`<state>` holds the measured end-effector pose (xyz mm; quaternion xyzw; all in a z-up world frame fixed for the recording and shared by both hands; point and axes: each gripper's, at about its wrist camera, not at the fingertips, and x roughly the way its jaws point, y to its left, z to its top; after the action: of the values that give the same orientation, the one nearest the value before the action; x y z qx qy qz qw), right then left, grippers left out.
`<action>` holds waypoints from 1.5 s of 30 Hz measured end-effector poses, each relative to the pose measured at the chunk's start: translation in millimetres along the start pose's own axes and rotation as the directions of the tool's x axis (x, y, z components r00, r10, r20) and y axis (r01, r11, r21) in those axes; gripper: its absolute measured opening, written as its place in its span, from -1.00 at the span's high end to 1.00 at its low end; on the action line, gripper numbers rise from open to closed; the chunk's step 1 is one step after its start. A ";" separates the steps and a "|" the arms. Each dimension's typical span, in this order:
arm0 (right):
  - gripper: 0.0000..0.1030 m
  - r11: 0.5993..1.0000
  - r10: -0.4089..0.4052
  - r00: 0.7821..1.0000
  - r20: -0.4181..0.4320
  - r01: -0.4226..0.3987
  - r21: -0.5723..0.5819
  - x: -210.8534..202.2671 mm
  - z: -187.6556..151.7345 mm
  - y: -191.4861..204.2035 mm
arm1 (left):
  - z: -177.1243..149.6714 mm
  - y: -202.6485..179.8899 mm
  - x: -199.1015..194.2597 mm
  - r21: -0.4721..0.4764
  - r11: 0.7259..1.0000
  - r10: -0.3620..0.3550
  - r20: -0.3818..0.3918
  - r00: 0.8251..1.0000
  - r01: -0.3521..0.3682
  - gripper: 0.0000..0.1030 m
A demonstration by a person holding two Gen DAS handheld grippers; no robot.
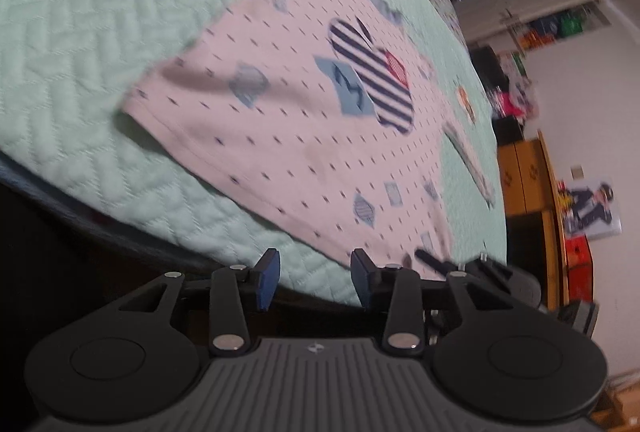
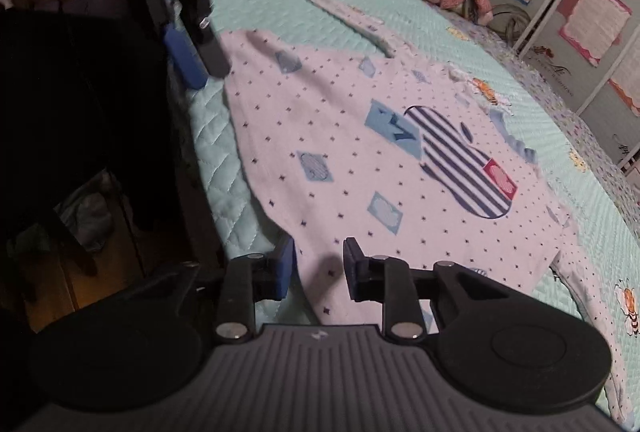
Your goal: Fold clothes
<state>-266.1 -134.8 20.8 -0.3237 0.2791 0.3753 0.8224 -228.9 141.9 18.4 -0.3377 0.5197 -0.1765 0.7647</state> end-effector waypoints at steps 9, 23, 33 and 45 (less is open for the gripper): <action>0.47 0.989 -0.025 1.000 0.001 0.025 0.146 9.2 -0.4 -28.5 | -12.0 -22.7 35.1 0.116 0.993 0.005 -0.107 0.994 0.008 0.12; 0.42 0.983 0.034 0.999 0.009 -0.035 0.182 12.2 -9.5 -28.6 | 5.4 -26.0 53.5 0.068 0.998 -0.006 -0.107 0.994 0.013 0.12; 0.65 0.986 0.090 0.996 -0.017 -0.086 0.145 8.0 -11.2 -25.4 | 14.5 -23.8 54.3 0.031 0.999 -0.019 -0.101 0.995 0.022 0.12; 0.97 0.882 -0.048 0.999 0.020 0.033 0.470 19.9 -3.7 -90.8 | 25.6 -25.2 34.7 0.038 0.998 -0.058 -0.043 0.997 0.059 0.09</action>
<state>-183.2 -175.1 33.7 -0.1148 0.3423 0.2844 0.8881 -189.6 111.0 18.5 -0.3340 0.5219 -0.2159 0.7546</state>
